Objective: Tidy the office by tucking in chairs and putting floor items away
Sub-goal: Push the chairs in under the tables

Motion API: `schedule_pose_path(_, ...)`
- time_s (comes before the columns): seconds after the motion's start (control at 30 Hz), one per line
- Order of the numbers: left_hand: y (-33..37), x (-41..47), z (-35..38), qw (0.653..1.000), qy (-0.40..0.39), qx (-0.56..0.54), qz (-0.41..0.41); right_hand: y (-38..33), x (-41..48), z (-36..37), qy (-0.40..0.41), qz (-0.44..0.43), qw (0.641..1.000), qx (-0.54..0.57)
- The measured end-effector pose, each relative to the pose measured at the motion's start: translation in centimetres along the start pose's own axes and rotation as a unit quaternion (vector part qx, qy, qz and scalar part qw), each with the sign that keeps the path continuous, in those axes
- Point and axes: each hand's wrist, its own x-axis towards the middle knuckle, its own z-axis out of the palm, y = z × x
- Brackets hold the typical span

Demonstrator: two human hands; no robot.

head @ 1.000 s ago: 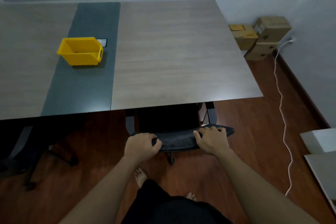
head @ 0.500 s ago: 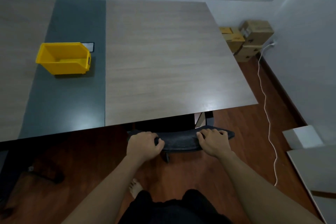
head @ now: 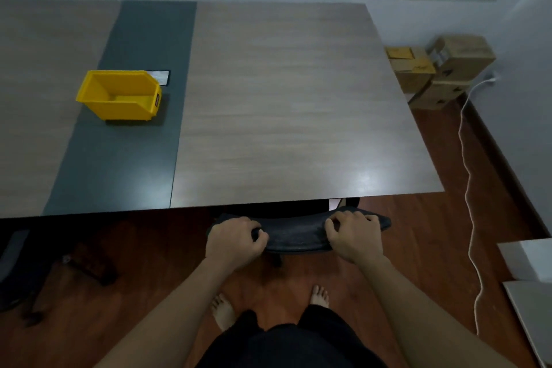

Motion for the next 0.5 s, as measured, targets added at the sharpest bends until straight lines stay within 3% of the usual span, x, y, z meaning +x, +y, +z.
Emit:
schedule_pose_path(0.23, 0.6, -0.3, -0.1, 0.999, 0.009, 0.023, -0.027, 0.7, 0.2, -0.2, 0.007, -0.049, 0.999, -0.002)
schedule_pose_path(0.5, 1.0, -1.6, -1.2, 0.998, 0.003, -0.053, -0.031, 1.3, 1.7, -2.4, -0.136, -0.152, 0.978, 0.044)
